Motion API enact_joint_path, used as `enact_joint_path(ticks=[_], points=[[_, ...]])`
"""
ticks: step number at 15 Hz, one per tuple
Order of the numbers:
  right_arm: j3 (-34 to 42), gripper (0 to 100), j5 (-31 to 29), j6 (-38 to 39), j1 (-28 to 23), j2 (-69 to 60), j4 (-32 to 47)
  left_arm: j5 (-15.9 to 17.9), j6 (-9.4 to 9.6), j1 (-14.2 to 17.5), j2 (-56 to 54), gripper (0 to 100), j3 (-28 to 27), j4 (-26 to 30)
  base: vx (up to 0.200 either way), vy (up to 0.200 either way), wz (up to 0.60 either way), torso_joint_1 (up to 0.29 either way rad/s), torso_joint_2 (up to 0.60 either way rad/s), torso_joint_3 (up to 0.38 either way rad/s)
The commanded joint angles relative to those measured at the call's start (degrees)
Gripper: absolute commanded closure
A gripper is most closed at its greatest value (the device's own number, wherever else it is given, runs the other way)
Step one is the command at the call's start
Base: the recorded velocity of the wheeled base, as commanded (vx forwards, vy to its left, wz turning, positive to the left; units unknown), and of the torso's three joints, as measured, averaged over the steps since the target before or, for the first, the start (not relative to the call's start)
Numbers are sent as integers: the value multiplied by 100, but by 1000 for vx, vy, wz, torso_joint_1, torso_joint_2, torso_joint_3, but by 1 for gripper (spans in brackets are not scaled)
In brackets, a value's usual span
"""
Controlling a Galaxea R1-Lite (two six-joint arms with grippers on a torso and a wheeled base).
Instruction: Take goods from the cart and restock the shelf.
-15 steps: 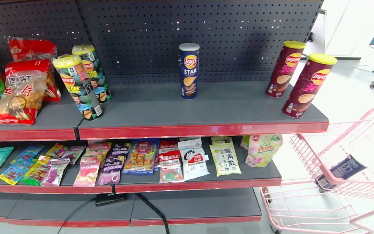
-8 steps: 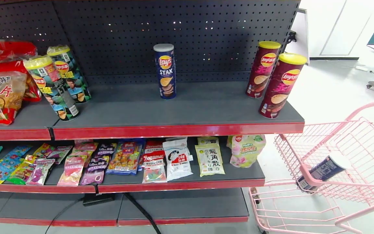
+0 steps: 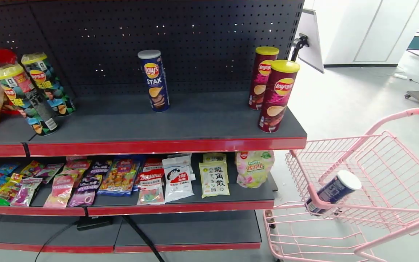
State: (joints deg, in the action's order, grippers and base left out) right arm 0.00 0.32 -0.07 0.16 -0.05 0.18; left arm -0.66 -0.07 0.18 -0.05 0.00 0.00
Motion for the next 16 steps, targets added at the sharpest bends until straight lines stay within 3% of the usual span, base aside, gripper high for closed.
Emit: enact_joint_path(ticks=[1, 5, 10, 16], points=[[0, 0, 3, -1, 2, 5, -1, -4, -1, -1, 5, 0, 0, 0, 0, 0, 0, 0, 0, 0], [0, 0, 3, -1, 2, 5, -1, -4, -1, 8, 5, 0, 0, 0, 0, 0, 0, 0, 0, 0], [0, 0, 3, -1, 2, 5, -1, -13, -1, 8, 5, 0, 0, 0, 200, 0, 0, -3, 0, 1], [0, 0, -5, 7, 2, 5, -1, -13, -1, 8, 5, 0, 0, 0, 0, 0, -100, -1, 1, 0]])
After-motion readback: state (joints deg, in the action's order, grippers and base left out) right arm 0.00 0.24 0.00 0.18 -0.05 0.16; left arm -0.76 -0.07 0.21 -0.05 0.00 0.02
